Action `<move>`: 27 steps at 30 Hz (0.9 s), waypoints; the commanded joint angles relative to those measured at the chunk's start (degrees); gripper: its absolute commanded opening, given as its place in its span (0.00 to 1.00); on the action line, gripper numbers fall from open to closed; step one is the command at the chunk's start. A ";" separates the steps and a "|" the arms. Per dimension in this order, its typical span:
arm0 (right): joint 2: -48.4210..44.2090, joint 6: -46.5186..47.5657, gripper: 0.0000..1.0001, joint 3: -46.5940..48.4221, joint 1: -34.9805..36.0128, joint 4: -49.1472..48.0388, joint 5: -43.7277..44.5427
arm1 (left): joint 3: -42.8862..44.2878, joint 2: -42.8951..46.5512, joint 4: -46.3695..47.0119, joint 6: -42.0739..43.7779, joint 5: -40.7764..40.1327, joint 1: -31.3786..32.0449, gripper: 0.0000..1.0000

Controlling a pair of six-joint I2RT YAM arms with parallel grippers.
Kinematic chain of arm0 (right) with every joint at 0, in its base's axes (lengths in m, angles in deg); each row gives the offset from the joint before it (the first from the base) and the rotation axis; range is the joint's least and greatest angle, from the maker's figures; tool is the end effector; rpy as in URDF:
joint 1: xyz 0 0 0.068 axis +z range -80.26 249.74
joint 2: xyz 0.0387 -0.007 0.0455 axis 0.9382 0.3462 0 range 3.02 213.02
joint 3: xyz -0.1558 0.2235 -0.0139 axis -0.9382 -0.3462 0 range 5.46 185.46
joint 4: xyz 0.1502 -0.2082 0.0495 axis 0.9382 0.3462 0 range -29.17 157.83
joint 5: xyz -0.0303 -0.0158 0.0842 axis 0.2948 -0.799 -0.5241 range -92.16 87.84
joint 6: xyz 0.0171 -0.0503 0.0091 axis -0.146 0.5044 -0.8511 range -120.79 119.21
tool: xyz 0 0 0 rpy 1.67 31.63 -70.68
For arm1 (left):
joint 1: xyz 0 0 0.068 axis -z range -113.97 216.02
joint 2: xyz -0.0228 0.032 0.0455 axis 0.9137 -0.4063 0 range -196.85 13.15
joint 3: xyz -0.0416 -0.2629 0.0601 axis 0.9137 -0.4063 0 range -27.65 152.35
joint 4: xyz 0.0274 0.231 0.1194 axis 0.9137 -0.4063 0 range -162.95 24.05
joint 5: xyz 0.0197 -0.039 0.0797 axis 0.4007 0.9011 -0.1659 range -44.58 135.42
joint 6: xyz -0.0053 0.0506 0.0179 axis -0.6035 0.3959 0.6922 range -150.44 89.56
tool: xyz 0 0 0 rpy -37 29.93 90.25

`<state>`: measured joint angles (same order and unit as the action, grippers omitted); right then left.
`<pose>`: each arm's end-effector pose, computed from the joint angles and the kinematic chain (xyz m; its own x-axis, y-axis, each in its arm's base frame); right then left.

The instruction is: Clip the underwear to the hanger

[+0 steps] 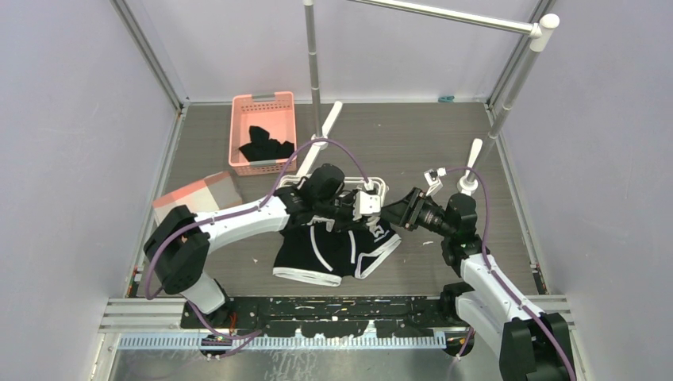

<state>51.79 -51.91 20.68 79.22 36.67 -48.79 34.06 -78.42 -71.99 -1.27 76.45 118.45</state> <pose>0.1737 0.0552 0.2105 -0.7396 0.4185 -0.5271 -0.3898 0.3720 0.8424 0.2015 -0.2919 0.2461 0.1429 0.4992 -0.8546 0.9896 -0.0592 0.1309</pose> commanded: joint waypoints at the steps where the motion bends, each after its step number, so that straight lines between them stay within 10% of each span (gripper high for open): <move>1: -0.60 0.62 0.59 3.13 0.32 -3.87 0.00 | 2.10 0.27 0.74 -0.39 -0.98 0.05 0.26; 10: -0.99 1.42 0.62 4.05 0.32 -2.21 0.03 | 3.27 0.18 -0.10 -0.69 -2.49 0.01 0.01; 18: -5.23 17.08 0.72 10.48 0.32 15.67 6.53 | 0.73 4.16 -0.46 1.96 -1.69 -0.06 0.00; 27: -18.54 33.37 0.79 7.39 0.37 10.09 6.81 | -1.22 10.00 -2.43 4.09 5.49 -1.17 0.00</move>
<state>38.18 -29.13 29.23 79.35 51.82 -41.84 31.98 -73.41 -75.25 1.29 76.47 117.99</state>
